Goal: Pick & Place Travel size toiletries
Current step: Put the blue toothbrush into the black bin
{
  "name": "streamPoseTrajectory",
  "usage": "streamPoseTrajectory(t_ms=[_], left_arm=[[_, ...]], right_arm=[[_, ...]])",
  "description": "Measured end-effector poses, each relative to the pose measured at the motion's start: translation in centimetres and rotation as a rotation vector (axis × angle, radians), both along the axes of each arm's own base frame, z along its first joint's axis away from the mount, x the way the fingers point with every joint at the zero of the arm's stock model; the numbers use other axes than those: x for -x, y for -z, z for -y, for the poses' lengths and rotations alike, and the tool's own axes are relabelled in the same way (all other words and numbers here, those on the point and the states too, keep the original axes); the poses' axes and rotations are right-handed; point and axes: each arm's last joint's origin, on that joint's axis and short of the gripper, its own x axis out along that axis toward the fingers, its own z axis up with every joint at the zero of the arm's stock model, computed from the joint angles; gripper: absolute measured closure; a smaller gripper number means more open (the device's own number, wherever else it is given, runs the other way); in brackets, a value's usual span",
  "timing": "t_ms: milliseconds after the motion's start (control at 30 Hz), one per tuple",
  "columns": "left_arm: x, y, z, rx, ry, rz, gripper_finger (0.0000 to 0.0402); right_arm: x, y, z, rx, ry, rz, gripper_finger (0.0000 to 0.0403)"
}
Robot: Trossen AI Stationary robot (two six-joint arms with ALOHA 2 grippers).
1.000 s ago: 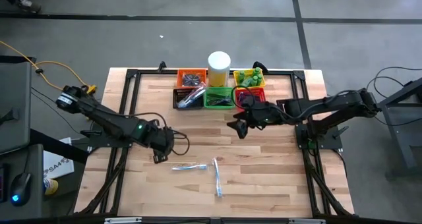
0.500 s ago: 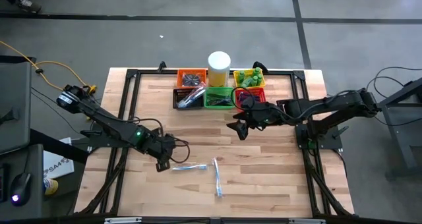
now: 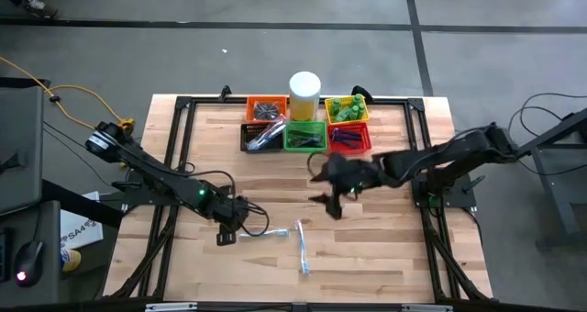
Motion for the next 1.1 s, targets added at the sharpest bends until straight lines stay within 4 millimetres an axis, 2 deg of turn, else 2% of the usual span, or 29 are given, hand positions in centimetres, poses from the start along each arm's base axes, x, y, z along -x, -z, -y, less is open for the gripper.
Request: streamPoseTrajectory(t_ms=[100,233,433,567,800,1100], left_arm=[[0.0,0.1,0.0,0.005,-0.024,-0.011,0.0226],[-0.1,0.0,0.0,0.028,-0.068,-0.003,0.0226],[-0.2,0.0,0.1,0.053,-0.118,0.005,0.0226],[-0.2,-0.1,0.1,0.058,-0.127,0.012,0.0226],[-0.3,-0.3,0.0,0.028,-0.124,0.043,0.0226],[0.7,-1.1,-0.6,-0.024,-0.056,0.034,0.0226]], right_arm=[[-1.8,0.4,-0.8,0.009,-0.046,0.034,0.0133],[-3.8,2.8,-1.2,0.011,-0.033,-0.057,0.0133],[-5.0,6.8,-1.2,-0.430,0.187,-0.340,0.0133],[-5.3,9.0,-2.0,-0.542,0.239,-0.455,0.0133],[-5.8,10.1,-3.7,-0.598,0.271,-0.461,0.0133],[-5.2,8.7,-6.0,-0.694,0.374,-0.535,0.0133]])
